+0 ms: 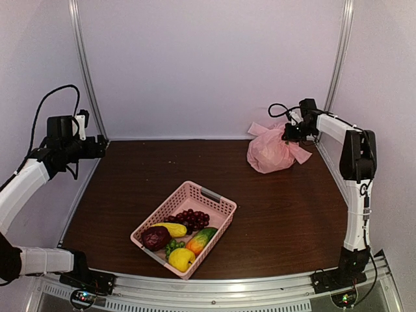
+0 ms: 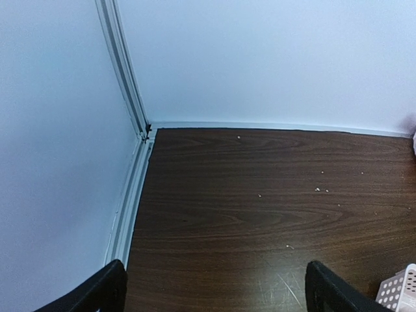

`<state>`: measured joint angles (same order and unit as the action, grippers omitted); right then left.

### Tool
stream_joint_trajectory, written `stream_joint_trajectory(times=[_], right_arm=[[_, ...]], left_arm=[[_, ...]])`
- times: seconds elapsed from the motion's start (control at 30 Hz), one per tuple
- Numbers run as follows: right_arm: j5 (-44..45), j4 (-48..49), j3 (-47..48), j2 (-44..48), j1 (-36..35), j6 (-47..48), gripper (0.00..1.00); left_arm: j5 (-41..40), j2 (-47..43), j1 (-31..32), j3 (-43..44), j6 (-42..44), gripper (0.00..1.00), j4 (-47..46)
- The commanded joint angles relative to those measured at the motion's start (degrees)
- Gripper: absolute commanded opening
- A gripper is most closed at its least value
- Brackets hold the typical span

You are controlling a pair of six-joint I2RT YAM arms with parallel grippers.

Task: Untie the knot of the plastic bag and take out the fruit
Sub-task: Pick up the takeout bag from the corner of the board.

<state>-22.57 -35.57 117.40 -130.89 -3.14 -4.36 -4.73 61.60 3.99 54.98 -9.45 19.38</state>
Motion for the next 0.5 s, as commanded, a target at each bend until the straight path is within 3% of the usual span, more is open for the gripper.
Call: stream_joint_trajectory(times=[0.0, 0.13, 0.23, 0.47], right_arm=[[-2.2, 1.3, 1.0, 0.3, 0.1, -0.8, 0.00], [-2.3, 2.3, -0.5, 2.5, 0.1, -1.3, 0.00], [-1.4, 4.4, -3.6, 6.3, 0.1, -2.3, 0.00], [1.2, 8.6, -15.0, 21.8, -0.2, -3.6, 0.00]], left_arm=[[2.0, 0.4, -0.3, -0.5, 0.7, 0.97, -1.4], [2.4, -0.1, -0.3, -0.6, 0.6, 0.97, -1.4], [2.7, -0.7, -0.2, -0.9, 0.6, 0.88, -1.5], [4.5, -3.5, -0.3, -3.2, 0.6, 0.85, -3.6]])
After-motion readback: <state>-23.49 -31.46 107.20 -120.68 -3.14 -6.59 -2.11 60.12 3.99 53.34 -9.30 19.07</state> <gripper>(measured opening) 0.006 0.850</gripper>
